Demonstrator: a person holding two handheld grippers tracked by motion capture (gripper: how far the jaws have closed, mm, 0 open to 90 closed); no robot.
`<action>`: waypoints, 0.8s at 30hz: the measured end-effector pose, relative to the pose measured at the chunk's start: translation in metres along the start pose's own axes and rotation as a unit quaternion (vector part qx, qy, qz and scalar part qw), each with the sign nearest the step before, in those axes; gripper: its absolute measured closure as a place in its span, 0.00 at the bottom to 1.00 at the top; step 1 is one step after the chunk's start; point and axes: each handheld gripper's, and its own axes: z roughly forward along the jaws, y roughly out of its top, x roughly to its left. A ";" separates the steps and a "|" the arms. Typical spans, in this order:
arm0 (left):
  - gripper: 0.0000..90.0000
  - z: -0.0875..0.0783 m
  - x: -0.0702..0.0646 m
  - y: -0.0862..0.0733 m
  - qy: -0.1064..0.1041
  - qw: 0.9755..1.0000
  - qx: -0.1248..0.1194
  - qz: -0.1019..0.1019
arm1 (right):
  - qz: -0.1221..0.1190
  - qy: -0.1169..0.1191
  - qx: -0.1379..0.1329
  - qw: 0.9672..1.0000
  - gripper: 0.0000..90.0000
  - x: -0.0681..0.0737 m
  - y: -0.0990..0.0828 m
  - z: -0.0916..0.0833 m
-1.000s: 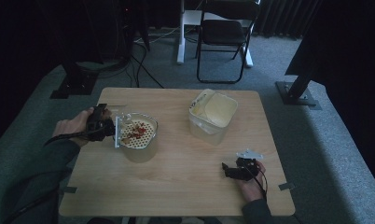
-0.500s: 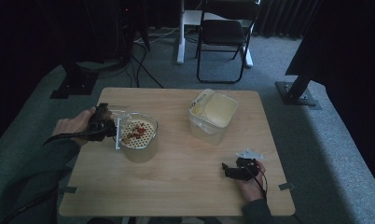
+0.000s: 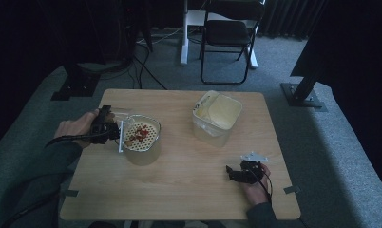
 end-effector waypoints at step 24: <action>0.48 0.001 0.004 -0.001 -0.007 0.999 -0.004 -0.035 | 0.000 0.000 0.000 1.000 0.17 0.000 0.000 0.000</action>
